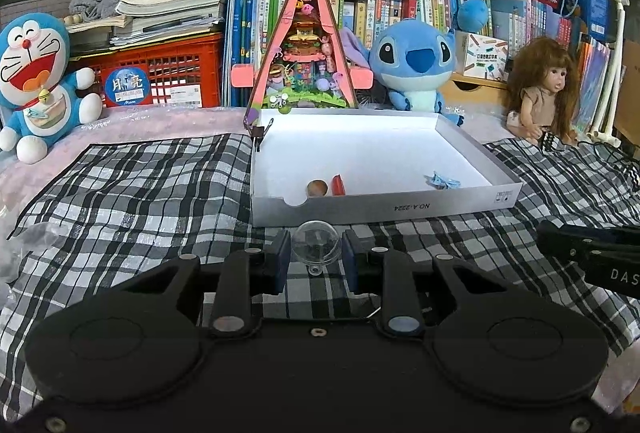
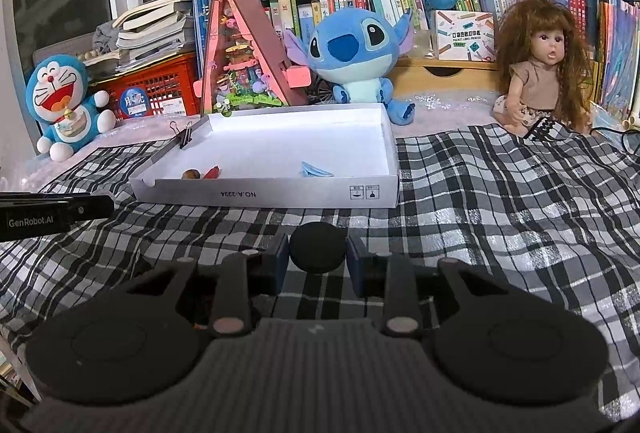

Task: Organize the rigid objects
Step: 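Carry the clear dome and black lid over the white box with both tools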

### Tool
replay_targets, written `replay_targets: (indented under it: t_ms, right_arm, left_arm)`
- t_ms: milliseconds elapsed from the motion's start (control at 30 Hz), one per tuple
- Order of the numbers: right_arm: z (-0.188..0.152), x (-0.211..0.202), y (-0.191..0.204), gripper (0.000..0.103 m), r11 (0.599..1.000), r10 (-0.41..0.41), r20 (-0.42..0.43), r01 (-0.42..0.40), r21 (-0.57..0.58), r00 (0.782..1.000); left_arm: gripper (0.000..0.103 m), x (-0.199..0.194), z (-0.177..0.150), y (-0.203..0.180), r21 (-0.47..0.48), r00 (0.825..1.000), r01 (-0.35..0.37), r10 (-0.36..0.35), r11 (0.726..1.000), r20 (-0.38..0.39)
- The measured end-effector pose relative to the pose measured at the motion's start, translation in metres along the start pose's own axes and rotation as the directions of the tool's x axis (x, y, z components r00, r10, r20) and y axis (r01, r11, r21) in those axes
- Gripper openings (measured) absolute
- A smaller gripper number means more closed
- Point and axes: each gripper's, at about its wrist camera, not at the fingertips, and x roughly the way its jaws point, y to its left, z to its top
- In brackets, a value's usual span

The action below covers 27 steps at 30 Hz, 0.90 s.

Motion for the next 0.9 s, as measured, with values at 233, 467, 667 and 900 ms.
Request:
replay_targets:
  t_ms: [233,467,667,900]
  right_arm:
    - [0.007,0.007,0.000,0.036,1.000,0.002,-0.012,-0.002,0.001,1.000]
    - [0.017,0.016,-0.004,0.036,0.999,0.000,-0.033,0.001,0.032,0.999]
    - [0.026,0.024,-0.007,0.036,0.999,0.001,-0.046,0.002,0.052,0.999]
    - [0.035,0.036,-0.011,0.036,0.996,0.010,-0.069,-0.004,0.090,0.998]
  left_arm:
    - [0.025,0.008,0.008,0.002,-0.024,1.000,0.007,-0.007,1.000,-0.013]
    - [0.025,0.018,0.019,0.005,-0.046,1.000,0.011,-0.013,0.999,-0.026]
    - [0.025,0.027,0.027,0.007,-0.068,0.999,0.013,-0.016,0.998,-0.042]
    - [0.025,0.038,0.039,0.008,-0.079,0.998,0.022,-0.026,0.997,-0.053]
